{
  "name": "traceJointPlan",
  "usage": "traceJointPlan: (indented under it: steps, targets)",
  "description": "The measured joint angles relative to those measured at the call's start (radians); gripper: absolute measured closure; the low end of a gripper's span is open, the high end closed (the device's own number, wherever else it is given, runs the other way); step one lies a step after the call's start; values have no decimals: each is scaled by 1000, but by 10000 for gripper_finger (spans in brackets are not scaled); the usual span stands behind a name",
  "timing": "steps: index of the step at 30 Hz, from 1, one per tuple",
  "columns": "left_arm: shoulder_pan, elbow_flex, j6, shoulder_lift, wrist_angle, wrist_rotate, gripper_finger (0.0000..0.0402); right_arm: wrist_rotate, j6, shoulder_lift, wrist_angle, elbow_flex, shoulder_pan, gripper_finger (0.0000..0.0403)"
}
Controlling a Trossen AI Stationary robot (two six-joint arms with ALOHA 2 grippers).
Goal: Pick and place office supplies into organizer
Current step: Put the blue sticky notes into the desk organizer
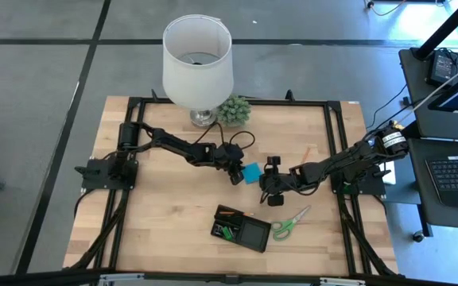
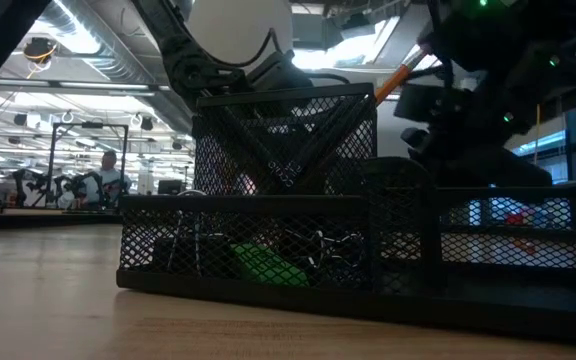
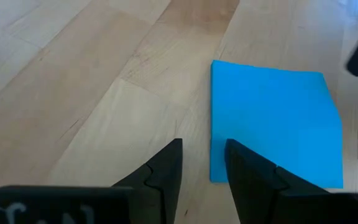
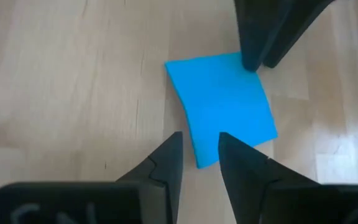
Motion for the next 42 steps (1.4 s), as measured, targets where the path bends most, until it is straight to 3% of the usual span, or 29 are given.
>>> traceJointPlan:
  steps: [5,12,21,32,42]
  targets:
    - [0,0,-10,1,0,4,286,0,-24,0,100,-54,1,298]
    - [1,-1,-38,2,0,16,286,-1,-185,2,162,-73,1,298]
    - [8,-2,-65,3,3,34,286,1,-301,107,223,-48,6,298]
    - [8,-3,-67,3,10,42,286,186,-313,205,211,33,42,305]
    - [8,-3,-82,4,9,51,286,243,-281,201,191,38,78,333]
